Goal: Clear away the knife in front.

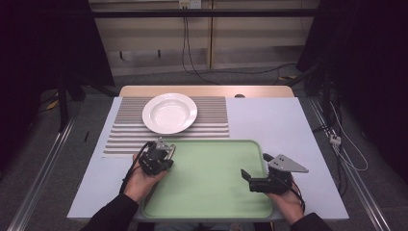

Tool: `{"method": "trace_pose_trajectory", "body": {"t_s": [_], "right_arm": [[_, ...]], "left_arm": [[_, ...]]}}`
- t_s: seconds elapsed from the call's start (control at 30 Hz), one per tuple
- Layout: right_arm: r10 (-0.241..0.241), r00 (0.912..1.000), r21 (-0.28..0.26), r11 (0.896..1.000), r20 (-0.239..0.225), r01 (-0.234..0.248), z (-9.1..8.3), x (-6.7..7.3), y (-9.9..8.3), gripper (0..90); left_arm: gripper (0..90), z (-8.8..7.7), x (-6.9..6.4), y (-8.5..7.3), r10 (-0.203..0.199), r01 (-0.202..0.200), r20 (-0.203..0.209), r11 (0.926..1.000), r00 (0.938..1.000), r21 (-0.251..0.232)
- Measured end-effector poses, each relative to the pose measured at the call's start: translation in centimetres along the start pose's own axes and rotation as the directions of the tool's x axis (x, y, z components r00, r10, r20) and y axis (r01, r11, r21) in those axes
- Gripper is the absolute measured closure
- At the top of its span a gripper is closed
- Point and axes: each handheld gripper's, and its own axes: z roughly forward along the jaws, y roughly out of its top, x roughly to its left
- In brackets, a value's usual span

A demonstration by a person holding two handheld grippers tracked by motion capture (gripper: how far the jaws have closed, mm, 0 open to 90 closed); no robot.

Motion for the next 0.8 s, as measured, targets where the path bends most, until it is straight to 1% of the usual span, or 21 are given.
{"method": "trace_pose_trajectory", "body": {"t_s": [0.1,0.2,0.27,0.43,0.5,0.57,0.6,0.67,0.7,0.8], "right_arm": [[0.000,1.0000,0.000,1.000,0.000,0.000,0.0,0.0,0.0,1.6],[-0.001,1.0000,-0.001,1.000,0.002,0.001,0.0,0.0,0.0,1.6],[0.000,1.0000,0.000,1.000,0.001,0.000,0.0,0.0,0.0,1.6],[-0.001,1.0000,-0.001,1.000,0.003,0.001,0.0,0.0,0.0,1.6],[0.000,1.0000,0.000,1.000,0.002,0.000,0.0,0.0,0.0,1.6],[0.002,1.0000,-0.001,1.000,0.001,-0.002,0.0,0.0,0.0,1.5],[0.002,1.0000,-0.001,1.000,0.001,-0.002,0.1,0.0,0.0,1.6],[0.000,1.0000,-0.001,1.000,0.001,0.000,0.0,0.0,0.0,1.6],[0.000,1.0000,-0.001,1.000,0.001,0.000,0.0,0.0,0.0,1.5],[0.000,1.0000,0.000,1.000,0.002,0.000,0.0,0.0,0.0,1.6]], "left_arm": [[90.0,-0.1,0.2,0.0,-0.003,0.003,0.001,1.0000,1.0000,0.004],[90.0,-0.1,0.3,-0.1,-0.015,0.015,0.001,0.9999,0.9999,0.005],[90.0,-0.2,0.4,-0.2,-0.010,0.010,-0.004,0.9999,0.9999,0.008],[90.0,-0.5,0.6,-0.7,-0.032,0.032,-0.004,0.9995,0.9995,0.001],[90.0,-0.6,0.8,-0.8,-0.032,0.032,-0.012,0.9995,0.9994,0.004],[90.0,-0.7,0.8,-0.9,-0.043,0.043,-0.015,0.9991,0.9990,0.004],[90.0,-0.7,0.9,-1.0,-0.038,0.038,-0.020,0.9992,0.9991,0.008],[90.0,-0.8,1.0,-1.1,-0.056,0.056,-0.027,0.9984,0.9981,0.008],[90.0,-0.9,1.1,-1.2,-0.051,0.051,-0.032,0.9986,0.9982,0.014],[90.0,-1.1,1.2,-1.5,-0.058,0.058,-0.032,0.9982,0.9978,0.012]]}}
